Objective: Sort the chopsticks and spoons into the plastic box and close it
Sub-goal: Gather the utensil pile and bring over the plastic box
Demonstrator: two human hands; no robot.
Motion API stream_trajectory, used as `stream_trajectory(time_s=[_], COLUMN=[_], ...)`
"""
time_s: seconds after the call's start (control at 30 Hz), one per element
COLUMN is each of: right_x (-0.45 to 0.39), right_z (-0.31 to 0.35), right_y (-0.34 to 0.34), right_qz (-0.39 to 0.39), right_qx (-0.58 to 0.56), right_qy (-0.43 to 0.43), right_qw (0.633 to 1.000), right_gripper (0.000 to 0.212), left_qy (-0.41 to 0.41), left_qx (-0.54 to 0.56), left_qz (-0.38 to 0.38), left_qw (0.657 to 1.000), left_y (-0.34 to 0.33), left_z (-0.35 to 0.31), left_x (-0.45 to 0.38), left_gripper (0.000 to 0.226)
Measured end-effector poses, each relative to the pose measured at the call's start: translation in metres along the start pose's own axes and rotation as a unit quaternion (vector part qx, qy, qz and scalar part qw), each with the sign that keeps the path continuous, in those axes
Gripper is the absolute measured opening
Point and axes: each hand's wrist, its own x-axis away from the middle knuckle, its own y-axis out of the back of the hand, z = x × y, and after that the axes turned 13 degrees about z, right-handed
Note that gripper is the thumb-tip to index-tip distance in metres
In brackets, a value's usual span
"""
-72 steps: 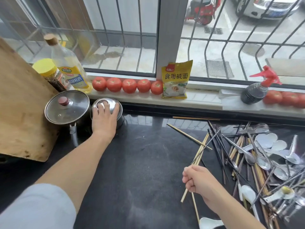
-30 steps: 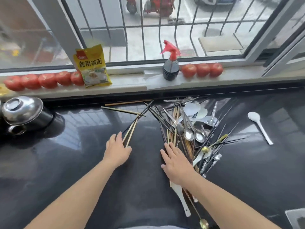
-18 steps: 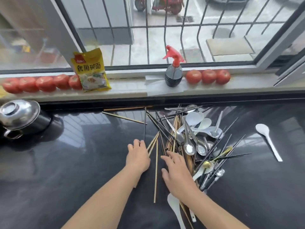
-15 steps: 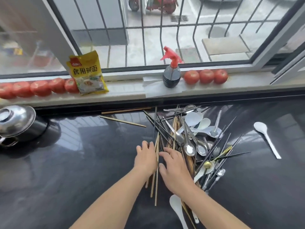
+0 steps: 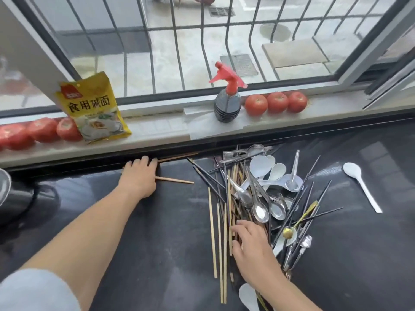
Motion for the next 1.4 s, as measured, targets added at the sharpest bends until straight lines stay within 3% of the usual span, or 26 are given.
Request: stream_trajectory(time_s=[0.13,0.23,0.33,0.43,0.5,0.6,0.73,0.8,0.87,0.97,1.1,1.17,1.27,1.4], right_x=[-0.018,-0.047,-0.095,-0.131,-0.131,-0.099,-0.019,0.027,0.072,0.126,0.150,0.147,0.133,0.094], right_z=[0.005,0.019,0.035,0.047,0.049,0.039,-0.001,-0.023,-0.041,-0.049,-0.052,-0.059,-0.073,-0.082], right_y=[0.007,0.017,0.034,0.048,0.050,0.047,0.034,0.023,0.006,-0.023,-0.063,-0.070,-0.069,-0.037], right_qz=[0.010,0.007,-0.018,-0.047,-0.062,-0.070,-0.085,-0.080,-0.068,0.024,0.167,0.130,0.034,-0.027], right_qx=[0.018,0.025,0.040,0.039,0.023,-0.019,-0.041,-0.027,-0.005,0.043,0.113,0.148,0.217,0.163], right_qy=[0.012,0.042,0.068,0.053,0.049,0.026,-0.019,-0.037,-0.050,-0.072,-0.178,-0.177,-0.152,-0.160], right_qw=[1.000,0.999,0.997,0.997,0.997,0.997,0.995,0.996,0.996,0.996,0.963,0.964,0.964,0.973], right_gripper=[0.037,0.036,0.037,0.039,0.038,0.037,0.034,0.034,0.031,0.024,0.037,0.032,0.044,0.028], left_qy=[-0.046,-0.109,-0.104,-0.049,-0.016,-0.033,-0.068,-0.062,-0.068,-0.066,-0.052,-0.036,-0.030,-0.044], left_qx=[-0.019,-0.003,0.093,0.235,0.345,0.485,0.529,0.559,0.619,0.681,0.684,0.683,0.673,0.632], left_qz=[-0.055,-0.061,-0.023,0.022,0.050,0.125,0.196,0.207,0.210,0.184,0.172,0.174,0.182,0.193], left_qw=[0.997,0.992,0.990,0.970,0.937,0.865,0.823,0.800,0.754,0.706,0.707,0.709,0.716,0.749], left_y=[0.000,-0.003,-0.015,-0.028,-0.034,-0.029,-0.004,0.001,-0.002,-0.023,-0.068,-0.096,-0.132,-0.155], left_z=[-0.013,-0.037,-0.063,-0.095,-0.121,-0.166,-0.211,-0.216,-0.210,-0.193,-0.170,-0.160,-0.149,-0.146], left_x=[0.000,0.013,0.041,0.069,0.079,0.086,0.083,0.079,0.080,0.098,0.157,0.191,0.236,0.269], left_gripper=[0.054,0.027,0.011,0.018,0.015,0.026,0.042,0.049,0.061,0.071,0.069,0.067,0.066,0.066])
